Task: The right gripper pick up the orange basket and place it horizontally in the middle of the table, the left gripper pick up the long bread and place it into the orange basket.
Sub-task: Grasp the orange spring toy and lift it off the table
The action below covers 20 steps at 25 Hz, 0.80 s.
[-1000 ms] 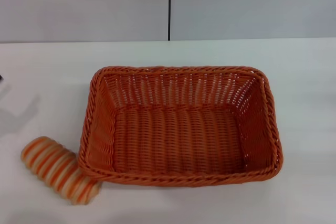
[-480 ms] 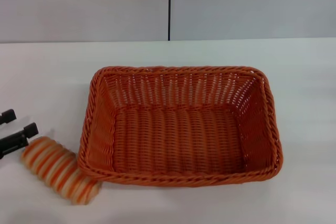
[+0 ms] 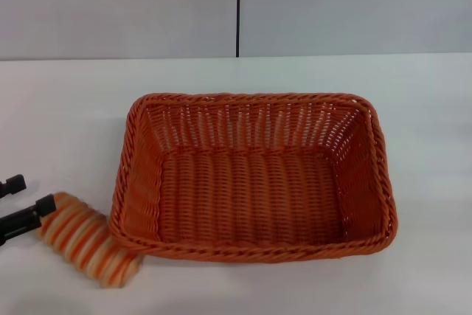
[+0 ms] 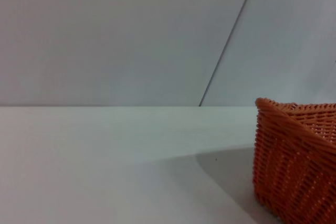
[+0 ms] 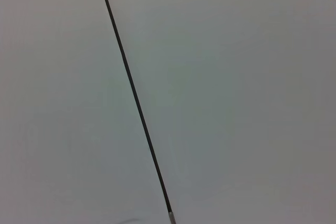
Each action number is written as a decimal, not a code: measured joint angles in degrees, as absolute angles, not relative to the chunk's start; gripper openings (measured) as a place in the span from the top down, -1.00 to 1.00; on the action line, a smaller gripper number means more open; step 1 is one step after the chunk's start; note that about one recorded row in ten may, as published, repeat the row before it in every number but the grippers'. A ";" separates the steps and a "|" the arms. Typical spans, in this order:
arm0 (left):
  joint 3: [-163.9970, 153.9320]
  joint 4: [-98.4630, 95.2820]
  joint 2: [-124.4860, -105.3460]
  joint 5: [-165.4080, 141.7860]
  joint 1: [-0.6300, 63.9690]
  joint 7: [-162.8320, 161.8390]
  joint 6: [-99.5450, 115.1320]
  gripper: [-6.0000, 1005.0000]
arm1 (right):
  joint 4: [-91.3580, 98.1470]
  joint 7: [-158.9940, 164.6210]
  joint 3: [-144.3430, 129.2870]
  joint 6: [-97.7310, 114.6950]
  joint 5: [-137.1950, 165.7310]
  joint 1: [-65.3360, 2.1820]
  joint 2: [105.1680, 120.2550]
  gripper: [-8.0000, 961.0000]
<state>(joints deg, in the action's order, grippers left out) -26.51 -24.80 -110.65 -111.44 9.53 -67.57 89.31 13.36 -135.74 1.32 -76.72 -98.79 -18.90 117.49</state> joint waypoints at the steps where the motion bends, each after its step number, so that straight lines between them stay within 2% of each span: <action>1: -26.52 -24.91 -110.69 -111.52 9.37 -67.58 89.44 -0.57 | 13.36 -135.68 1.33 -76.74 -98.79 -18.85 117.50 -0.05; 20: -26.50 -24.63 -111.07 -114.11 9.14 -66.91 88.54 -0.56 | 13.36 -135.44 1.35 -77.32 -98.79 -18.55 118.00 -0.05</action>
<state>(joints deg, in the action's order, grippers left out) -26.50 -24.63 -111.07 -114.11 9.14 -66.91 88.54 13.36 -135.44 1.35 -77.32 -98.79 -18.55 118.00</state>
